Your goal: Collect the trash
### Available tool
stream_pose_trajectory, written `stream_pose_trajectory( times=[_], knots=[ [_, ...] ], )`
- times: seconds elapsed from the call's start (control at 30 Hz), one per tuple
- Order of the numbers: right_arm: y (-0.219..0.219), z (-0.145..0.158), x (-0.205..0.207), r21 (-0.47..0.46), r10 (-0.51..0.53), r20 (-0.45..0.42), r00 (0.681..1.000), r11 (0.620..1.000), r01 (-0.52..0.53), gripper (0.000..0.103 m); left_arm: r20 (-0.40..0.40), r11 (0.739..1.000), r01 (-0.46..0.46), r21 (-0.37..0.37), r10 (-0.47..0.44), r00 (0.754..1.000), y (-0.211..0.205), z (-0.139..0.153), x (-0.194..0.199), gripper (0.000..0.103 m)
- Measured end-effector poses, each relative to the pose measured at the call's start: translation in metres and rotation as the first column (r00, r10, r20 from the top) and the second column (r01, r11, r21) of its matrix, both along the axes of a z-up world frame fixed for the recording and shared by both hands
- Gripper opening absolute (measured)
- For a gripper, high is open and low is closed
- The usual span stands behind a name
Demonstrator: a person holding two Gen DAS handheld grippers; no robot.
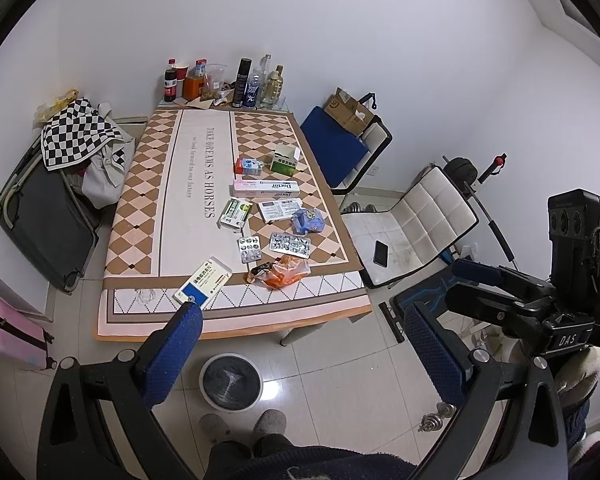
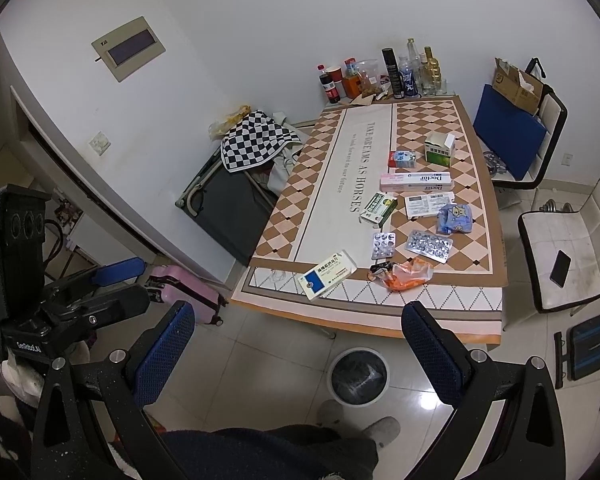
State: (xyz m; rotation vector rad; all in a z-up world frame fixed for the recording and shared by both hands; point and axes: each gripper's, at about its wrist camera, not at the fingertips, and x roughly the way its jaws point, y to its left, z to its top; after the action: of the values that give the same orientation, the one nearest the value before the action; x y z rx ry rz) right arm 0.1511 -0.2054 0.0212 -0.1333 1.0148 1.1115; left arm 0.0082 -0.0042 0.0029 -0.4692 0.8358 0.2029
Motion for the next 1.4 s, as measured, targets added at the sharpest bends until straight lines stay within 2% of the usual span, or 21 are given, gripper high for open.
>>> stream_pose_trajectory(
  times=[1.4],
  knots=[
    [0.019, 0.0, 0.003, -0.001, 0.005, -0.014, 1.0, 1.0, -0.005, 0.103, -0.002, 1.0, 0.007, -0.002, -0.007, 1.0, 0.002, 0.001, 0.007, 0.103]
  ],
)
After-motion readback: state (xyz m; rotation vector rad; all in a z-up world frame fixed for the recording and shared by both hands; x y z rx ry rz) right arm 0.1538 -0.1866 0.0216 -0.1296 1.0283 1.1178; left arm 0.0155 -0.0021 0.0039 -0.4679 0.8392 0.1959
